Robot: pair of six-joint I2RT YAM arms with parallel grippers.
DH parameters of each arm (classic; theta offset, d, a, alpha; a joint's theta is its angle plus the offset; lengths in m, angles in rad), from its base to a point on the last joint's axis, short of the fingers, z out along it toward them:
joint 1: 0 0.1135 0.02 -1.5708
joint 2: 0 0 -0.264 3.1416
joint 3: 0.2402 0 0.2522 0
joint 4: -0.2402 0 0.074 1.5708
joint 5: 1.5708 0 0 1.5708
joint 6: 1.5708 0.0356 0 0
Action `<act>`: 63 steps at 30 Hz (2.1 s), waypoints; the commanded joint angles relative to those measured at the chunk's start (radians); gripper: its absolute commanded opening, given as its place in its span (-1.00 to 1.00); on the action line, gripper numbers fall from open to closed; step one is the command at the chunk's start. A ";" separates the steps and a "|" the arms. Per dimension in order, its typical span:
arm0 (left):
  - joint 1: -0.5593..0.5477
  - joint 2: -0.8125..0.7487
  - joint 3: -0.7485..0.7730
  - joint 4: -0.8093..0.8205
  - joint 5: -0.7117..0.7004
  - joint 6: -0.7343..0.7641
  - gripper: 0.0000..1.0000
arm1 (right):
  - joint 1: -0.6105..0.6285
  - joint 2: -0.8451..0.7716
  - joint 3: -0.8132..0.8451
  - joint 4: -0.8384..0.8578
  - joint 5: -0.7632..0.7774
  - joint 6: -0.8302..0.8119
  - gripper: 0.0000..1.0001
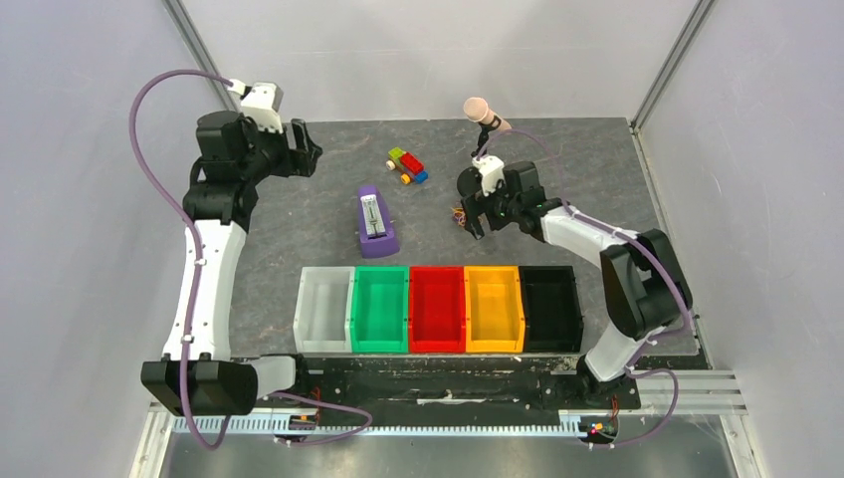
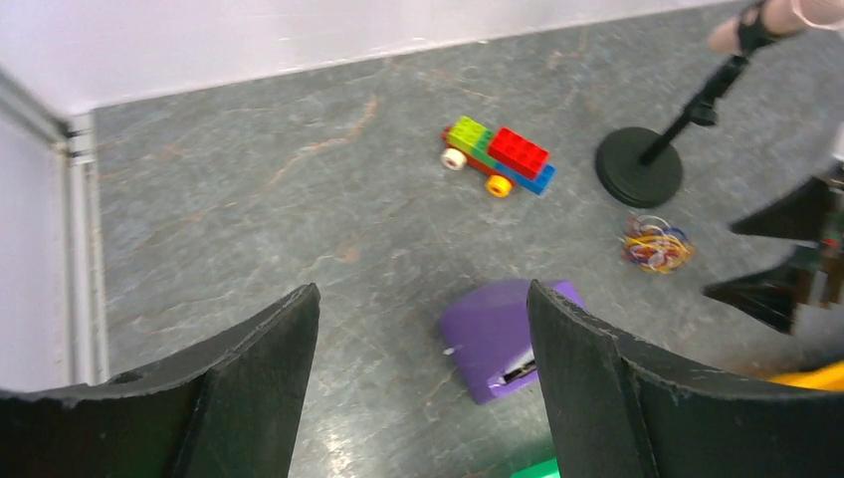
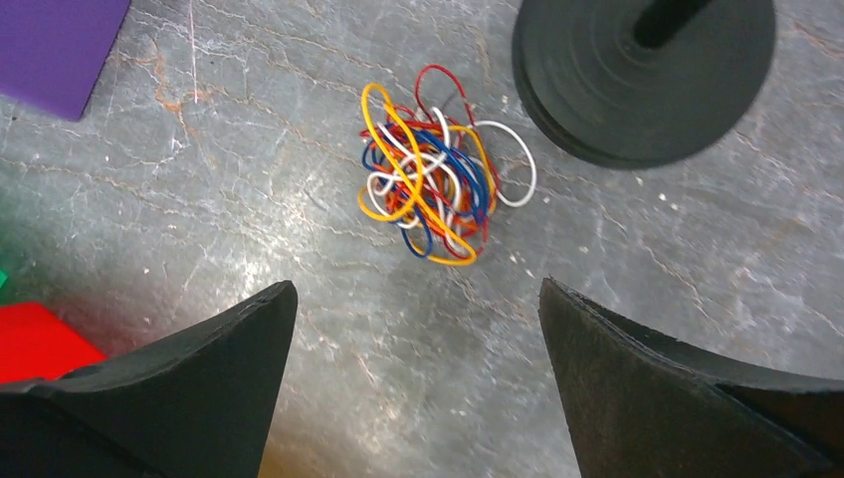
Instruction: Untangle the cables
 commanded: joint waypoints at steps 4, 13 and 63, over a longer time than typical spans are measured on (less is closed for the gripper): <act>-0.124 -0.021 -0.088 0.097 0.124 0.063 0.66 | 0.045 0.104 0.031 0.211 0.080 0.059 0.78; -0.316 0.008 -0.115 0.078 0.160 0.162 0.60 | 0.044 0.124 -0.032 0.293 0.048 0.028 -0.45; -0.622 0.514 -0.039 0.641 0.364 0.114 -0.96 | -0.371 -0.310 0.064 -0.051 -0.754 -0.022 0.60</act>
